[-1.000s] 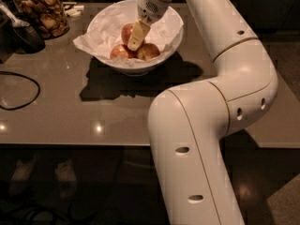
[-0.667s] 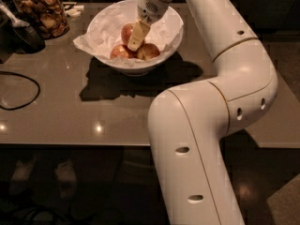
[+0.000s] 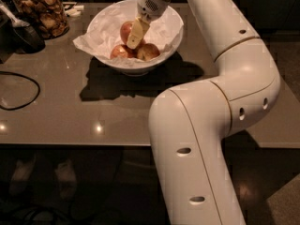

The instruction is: Pick apple from white bowl

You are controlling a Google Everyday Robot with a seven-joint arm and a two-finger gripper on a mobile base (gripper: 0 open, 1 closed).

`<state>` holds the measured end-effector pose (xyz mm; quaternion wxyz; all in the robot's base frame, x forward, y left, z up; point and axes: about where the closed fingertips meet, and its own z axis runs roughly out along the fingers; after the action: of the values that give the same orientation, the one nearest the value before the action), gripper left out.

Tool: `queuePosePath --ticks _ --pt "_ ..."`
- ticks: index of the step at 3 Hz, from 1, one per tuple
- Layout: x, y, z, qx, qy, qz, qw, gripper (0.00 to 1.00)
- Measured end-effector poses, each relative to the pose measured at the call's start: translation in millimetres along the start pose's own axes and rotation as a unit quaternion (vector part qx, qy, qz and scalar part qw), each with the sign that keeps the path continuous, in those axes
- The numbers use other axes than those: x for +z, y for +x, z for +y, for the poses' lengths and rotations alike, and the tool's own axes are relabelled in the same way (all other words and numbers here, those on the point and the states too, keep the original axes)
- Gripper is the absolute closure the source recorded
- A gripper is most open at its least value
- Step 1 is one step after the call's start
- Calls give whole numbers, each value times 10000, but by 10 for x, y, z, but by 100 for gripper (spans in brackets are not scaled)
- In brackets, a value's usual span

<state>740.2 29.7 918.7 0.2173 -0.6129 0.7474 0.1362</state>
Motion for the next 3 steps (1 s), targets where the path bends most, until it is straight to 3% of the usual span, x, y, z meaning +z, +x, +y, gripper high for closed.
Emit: queuePosePath --ticks 2,3 --pt "-812 -183 179 -295 484 -338 9978 100" --pt "-1109 -262 325 -442 608 -399 9964 100"
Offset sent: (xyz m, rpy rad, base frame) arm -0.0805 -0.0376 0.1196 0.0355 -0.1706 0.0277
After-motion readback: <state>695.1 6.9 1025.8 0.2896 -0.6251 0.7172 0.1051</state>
